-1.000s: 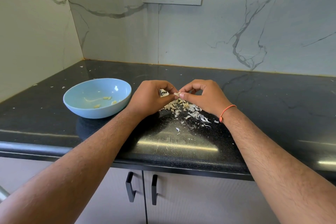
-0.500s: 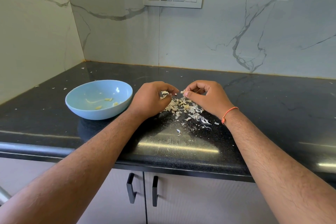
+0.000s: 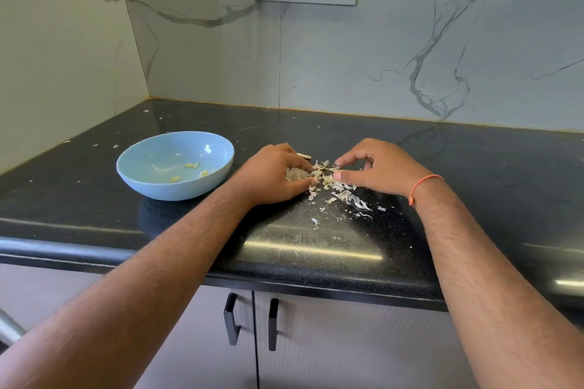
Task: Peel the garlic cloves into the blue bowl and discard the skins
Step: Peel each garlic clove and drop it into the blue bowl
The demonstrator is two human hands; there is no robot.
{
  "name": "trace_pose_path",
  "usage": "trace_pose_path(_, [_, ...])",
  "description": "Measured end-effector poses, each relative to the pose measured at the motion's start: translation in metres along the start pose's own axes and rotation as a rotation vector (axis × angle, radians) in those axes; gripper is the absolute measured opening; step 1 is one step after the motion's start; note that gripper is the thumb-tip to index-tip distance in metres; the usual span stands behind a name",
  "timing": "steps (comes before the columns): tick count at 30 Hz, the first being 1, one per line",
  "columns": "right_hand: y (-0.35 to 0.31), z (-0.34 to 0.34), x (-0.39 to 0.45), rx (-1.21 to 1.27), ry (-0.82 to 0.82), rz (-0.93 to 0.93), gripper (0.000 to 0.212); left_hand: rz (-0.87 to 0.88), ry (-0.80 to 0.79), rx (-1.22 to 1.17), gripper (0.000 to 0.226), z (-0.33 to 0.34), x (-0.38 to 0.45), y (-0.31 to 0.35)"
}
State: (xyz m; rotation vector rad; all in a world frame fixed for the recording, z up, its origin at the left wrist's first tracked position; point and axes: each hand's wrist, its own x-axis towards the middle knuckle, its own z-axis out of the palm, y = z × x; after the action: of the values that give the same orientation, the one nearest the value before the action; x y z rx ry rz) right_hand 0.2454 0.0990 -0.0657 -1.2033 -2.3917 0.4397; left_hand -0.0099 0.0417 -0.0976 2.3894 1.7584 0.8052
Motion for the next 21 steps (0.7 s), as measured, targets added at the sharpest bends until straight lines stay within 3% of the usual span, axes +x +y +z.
trace_pose_path(4, [-0.009, 0.009, 0.001, -0.056, -0.098, -0.028, 0.023, 0.025, 0.0, -0.082, 0.024, 0.001, 0.003, 0.0])
trace_pose_path(10, [-0.014, 0.02, 0.007, 0.05, 0.01, -0.035, 0.006, 0.083, 0.049, -0.101, 0.015, 0.001, 0.004, 0.002])
trace_pose_path(17, [-0.009, 0.014, 0.01, 0.557, 0.182, 0.023, 0.02, 0.021, 0.155, -0.196, 0.019, 0.0, 0.004, 0.0])
trace_pose_path(21, [-0.013, 0.012, 0.007, 0.767, 0.141, 0.022, 0.027, 0.08, 0.221, -0.178, 0.024, -0.003, 0.002, 0.005])
